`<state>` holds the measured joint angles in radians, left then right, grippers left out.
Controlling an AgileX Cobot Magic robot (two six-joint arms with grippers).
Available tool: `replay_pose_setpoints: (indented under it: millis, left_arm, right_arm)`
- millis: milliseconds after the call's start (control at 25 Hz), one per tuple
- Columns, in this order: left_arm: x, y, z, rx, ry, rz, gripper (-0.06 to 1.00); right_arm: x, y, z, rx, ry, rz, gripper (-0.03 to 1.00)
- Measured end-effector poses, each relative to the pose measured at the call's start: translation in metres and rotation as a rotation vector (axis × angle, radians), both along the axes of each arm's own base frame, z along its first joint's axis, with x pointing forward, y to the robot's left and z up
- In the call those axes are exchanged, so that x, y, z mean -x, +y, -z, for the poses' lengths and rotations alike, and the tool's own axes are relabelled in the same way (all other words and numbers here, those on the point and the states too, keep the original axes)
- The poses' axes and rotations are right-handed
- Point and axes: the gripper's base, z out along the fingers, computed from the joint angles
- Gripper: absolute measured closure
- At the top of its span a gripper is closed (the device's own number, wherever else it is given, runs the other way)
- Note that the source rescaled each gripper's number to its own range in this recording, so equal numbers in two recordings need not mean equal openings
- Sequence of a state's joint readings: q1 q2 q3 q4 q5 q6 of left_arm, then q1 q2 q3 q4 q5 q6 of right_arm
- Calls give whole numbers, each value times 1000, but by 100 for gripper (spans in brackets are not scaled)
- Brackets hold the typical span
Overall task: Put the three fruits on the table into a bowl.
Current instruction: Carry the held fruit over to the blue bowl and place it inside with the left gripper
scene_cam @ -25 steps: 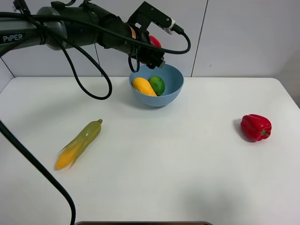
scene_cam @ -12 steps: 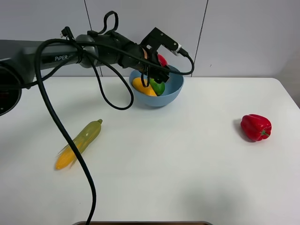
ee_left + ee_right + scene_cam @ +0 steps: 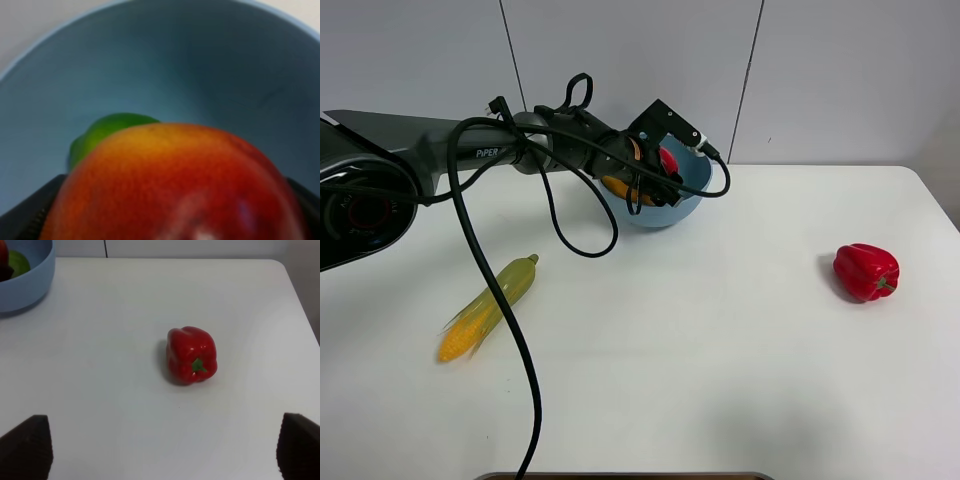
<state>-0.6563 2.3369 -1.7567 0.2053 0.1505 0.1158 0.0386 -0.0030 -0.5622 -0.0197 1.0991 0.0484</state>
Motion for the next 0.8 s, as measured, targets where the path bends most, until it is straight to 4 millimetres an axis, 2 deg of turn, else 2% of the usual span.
replay_pose_setpoints:
  millis: [600,640,800]
  left_arm:
    - [-3,-4,-7,57,-70,20,94]
    - [-3,-4,-7,57,-70,20,92]
    - [-3,-4,-7,57,-69,20,68]
  right_arm:
    - [0,0,0,0,0,0,-3]
    - [0,0,0,0,0,0,-3]
    - [0,0,0,0,0,0,-3]
